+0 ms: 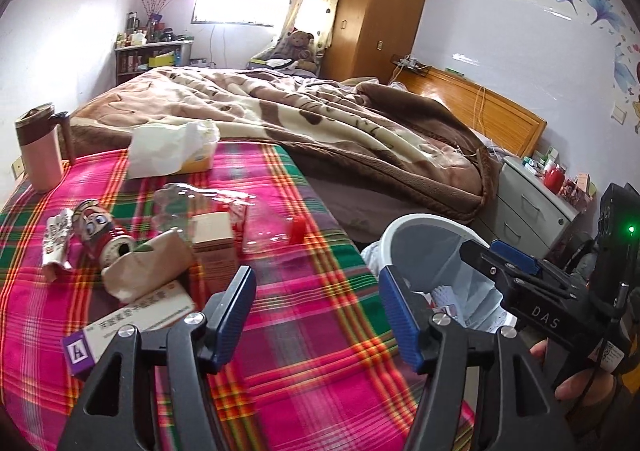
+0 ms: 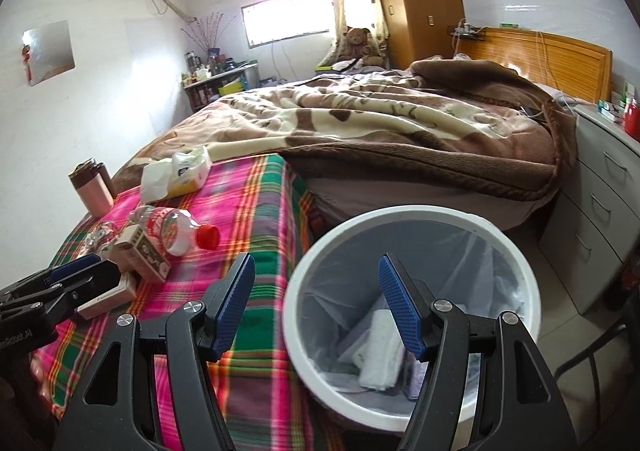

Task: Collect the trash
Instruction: 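Move both tools back over the remaining items on the bedspread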

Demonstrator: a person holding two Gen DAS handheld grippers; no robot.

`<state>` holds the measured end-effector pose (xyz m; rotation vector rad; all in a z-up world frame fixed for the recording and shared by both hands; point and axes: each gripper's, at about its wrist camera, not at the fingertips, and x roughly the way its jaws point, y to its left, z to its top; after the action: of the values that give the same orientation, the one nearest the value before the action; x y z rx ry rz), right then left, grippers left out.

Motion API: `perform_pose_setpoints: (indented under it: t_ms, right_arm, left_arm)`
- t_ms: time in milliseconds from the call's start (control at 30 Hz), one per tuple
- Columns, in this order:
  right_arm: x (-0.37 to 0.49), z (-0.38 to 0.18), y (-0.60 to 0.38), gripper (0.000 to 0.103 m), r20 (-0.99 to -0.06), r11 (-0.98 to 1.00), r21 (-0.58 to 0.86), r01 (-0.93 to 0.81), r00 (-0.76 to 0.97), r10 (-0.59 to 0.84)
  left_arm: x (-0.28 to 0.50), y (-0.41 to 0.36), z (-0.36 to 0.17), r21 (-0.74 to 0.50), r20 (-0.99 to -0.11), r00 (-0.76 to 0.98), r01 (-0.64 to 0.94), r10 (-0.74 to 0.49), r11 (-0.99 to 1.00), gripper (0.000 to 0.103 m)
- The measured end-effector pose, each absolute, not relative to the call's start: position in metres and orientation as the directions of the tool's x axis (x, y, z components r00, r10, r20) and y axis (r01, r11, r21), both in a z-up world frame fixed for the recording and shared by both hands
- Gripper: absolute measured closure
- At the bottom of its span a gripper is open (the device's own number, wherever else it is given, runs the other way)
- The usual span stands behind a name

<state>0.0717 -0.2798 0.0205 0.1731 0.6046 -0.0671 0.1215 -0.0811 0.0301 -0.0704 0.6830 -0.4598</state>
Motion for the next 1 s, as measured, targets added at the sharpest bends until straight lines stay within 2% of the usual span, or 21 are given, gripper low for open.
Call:
perform_pose_setpoints:
  t_ms: [133,600,1000]
  right_arm:
    - [0.077,0.019,-0.266,0.031,-0.568,0.985,0.151,0.084,0.823,0.017]
    - [0.098,0.01,-0.209,0.03,-0.594,0.988,0.149,-0.029,0.797,0.113]
    - [0.114,0.008,-0.169,0.03,-0.611,0.988,0.124,-0.091,0.778,0.148]
  left_arm:
    - [0.122,-0.061,0.028,-0.199,-0.593,0.695,0.363,-0.407,0.91,0.035]
    - [0.136,0.01,0.002,-0.14,-0.654,0.692,0.284,-0.304,0.948,0.033]
    - [0.15,0.033,-0.024,-0.105,-0.705,0.652,0.291,-0.278,0.951,0.031]
